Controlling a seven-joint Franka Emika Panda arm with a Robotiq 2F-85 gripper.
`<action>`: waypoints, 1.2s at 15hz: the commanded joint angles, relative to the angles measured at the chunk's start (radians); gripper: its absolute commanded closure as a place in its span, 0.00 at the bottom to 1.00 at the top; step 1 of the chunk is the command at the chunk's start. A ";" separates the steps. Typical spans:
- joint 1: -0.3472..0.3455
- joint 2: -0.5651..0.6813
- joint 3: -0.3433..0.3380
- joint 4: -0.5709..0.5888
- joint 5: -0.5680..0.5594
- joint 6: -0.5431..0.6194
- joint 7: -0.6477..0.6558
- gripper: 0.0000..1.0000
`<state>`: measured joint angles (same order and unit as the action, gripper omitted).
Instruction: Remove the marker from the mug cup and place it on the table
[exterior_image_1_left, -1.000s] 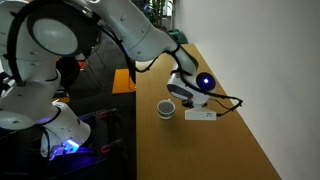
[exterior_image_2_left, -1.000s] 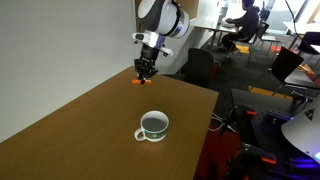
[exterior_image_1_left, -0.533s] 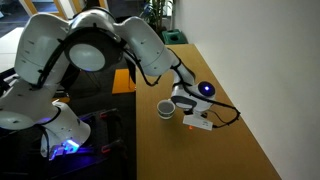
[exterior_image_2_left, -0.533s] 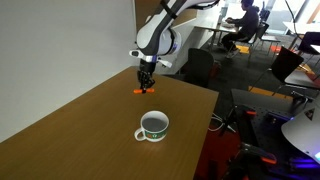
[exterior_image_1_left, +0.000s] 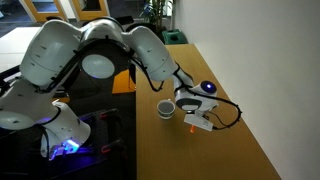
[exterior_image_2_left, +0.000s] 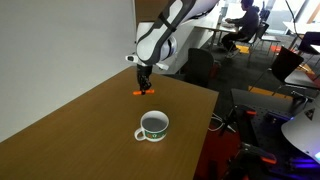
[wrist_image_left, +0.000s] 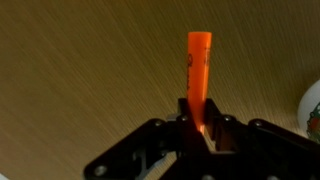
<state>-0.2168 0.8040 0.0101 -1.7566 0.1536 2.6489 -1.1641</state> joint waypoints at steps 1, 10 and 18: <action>0.003 0.044 -0.005 0.075 -0.084 -0.050 0.103 0.95; -0.008 0.147 0.019 0.179 -0.150 -0.097 0.157 0.95; -0.012 0.182 0.024 0.220 -0.148 -0.111 0.153 0.33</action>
<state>-0.2170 0.9740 0.0201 -1.5756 0.0387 2.5792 -1.0508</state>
